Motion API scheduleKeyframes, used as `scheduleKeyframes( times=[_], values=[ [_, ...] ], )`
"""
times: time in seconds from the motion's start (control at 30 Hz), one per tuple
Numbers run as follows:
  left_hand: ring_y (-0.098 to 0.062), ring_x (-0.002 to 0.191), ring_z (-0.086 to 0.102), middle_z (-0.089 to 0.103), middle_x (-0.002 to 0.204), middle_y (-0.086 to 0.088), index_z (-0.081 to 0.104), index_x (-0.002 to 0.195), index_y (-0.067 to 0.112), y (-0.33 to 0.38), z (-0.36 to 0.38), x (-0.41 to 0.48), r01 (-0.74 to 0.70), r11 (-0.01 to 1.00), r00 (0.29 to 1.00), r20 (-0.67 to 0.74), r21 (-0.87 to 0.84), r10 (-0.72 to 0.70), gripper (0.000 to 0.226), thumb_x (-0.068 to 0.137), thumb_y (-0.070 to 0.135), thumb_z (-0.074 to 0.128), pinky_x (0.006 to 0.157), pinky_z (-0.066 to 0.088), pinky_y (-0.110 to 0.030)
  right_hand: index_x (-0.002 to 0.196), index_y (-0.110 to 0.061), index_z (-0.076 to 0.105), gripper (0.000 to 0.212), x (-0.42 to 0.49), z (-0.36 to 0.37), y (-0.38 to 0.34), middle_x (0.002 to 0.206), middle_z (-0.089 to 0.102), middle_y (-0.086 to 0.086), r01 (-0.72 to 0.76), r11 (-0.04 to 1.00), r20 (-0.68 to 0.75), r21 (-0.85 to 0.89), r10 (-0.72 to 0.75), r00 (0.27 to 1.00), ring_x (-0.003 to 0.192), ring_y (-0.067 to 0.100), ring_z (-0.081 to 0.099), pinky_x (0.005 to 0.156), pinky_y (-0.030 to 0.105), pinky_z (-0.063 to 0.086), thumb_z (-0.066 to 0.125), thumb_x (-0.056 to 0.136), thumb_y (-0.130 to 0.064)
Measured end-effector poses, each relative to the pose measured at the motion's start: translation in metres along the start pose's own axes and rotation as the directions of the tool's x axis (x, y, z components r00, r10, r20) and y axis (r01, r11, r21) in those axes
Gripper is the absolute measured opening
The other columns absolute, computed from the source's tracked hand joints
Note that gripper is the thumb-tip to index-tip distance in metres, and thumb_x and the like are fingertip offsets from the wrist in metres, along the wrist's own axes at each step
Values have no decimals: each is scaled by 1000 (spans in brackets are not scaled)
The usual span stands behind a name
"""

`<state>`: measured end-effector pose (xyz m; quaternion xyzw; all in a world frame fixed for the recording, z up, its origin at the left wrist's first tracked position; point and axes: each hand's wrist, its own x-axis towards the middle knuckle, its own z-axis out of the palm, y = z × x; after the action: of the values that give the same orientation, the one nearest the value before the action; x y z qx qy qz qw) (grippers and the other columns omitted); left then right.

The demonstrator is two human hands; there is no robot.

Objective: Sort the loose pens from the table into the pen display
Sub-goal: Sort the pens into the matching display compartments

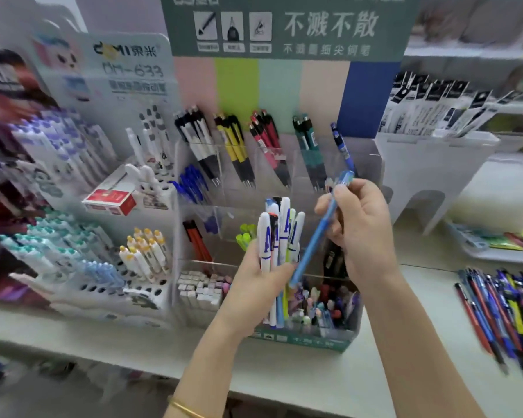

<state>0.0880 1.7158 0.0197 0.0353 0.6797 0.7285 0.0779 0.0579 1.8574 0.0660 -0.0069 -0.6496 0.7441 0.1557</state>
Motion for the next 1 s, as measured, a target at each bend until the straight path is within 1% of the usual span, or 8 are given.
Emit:
scheduleKeyframes(
  times=[0.13, 0.23, 0.37, 0.5, 0.57, 0.67, 0.9, 1.0],
  values=[
    [-7, 73, 57, 68, 87, 7, 52, 103, 34, 3, -9, -1, -75, 978, 997, 0, 195, 76, 32, 90, 6, 59, 67, 48, -21, 84, -15, 54, 13, 3, 5, -5, 58, 47, -9, 72, 981, 153, -178, -44, 987, 51, 4, 42, 53, 16, 37, 61, 88, -4],
    [-14, 72, 50, 61, 94, -12, 50, 102, 36, 7, -15, -1, -83, 955, 996, 37, 283, 76, 34, 88, 5, 56, 65, 46, -32, 100, -12, 66, 13, 4, 8, -10, 54, 40, -6, 77, 976, 394, -206, 11, 919, 48, 8, 36, 48, 16, 34, 59, 91, -6],
    [-15, 70, 54, 58, 79, 6, 49, 103, 36, 8, -26, -5, -28, 925, 991, 135, 379, -25, 37, 86, 4, 54, 72, 52, -48, 108, -18, 70, 23, 16, -5, -16, 54, 40, 2, 69, 932, 587, -357, 166, 792, 46, 10, 33, 47, 16, 31, 55, 94, -8],
    [-9, 61, 50, 57, 76, 9, 47, 100, 38, 4, -26, -7, -15, 892, 985, 161, 451, -64, 35, 86, 8, 56, 58, 45, -29, 93, -16, 72, 16, 25, -13, -10, 62, 41, 16, 12, 945, 675, -326, 223, 703, 44, 13, 32, 43, 18, 28, 57, 93, -8],
    [-4, 58, 48, 57, 72, 14, 47, 99, 39, 3, -25, -9, 13, 882, 984, 152, 470, -95, 34, 86, 9, 57, 56, 42, -22, 87, -14, 71, 16, 26, -16, 0, 62, 38, 18, -44, 963, 671, -265, 217, 709, 42, 13, 29, 40, 18, 24, 58, 91, -6],
    [-8, 63, 52, 57, 75, 12, 49, 103, 38, -1, -25, -10, 74, 883, 979, 133, 463, -151, 32, 85, 12, 57, 60, 45, -27, 84, -13, 70, 15, 24, -16, 14, 64, 36, 23, -66, 970, 634, -233, 203, 746, 43, 13, 26, 38, 17, 22, 59, 91, -7],
    [-17, 57, 50, 56, 60, 8, 54, 108, 17, -8, -36, -16, 157, 942, 954, 201, 298, -223, 26, 87, 1, 60, 59, 46, -26, 82, -10, 61, 12, 26, -2, 21, 45, 36, 0, -41, 977, 365, -209, 117, 924, 41, 12, 27, 40, 22, 25, 58, 93, -13],
    [-14, 52, 49, 54, 55, 8, 53, 106, 11, -11, -46, -14, 177, 948, 946, 221, 264, -238, 22, 89, -2, 59, 53, 44, -22, 84, -11, 56, 15, 27, 9, 21, 43, 38, -3, -45, 976, 305, -213, 110, 946, 39, 11, 29, 41, 20, 29, 52, 97, -18]
  ],
)
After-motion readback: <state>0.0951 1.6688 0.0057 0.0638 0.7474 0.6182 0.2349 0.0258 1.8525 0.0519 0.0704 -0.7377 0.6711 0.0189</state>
